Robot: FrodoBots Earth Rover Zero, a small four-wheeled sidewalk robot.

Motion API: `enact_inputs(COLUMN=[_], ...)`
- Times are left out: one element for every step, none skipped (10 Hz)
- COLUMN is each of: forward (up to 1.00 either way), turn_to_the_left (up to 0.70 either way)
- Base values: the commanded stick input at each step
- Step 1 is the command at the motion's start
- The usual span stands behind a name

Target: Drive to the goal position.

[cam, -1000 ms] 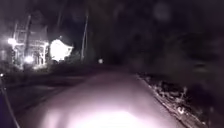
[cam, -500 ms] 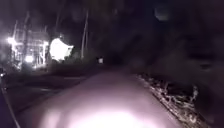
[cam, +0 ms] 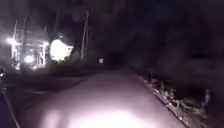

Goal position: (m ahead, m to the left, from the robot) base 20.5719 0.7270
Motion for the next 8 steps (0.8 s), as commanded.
enact_inputs(forward=[0.50,0.50,0.50,0.50,0.50,0.50,0.50,0.50], turn_to_the_left=[0.00,0.00,0.00,0.00,0.00,0.00,0.00,0.00])
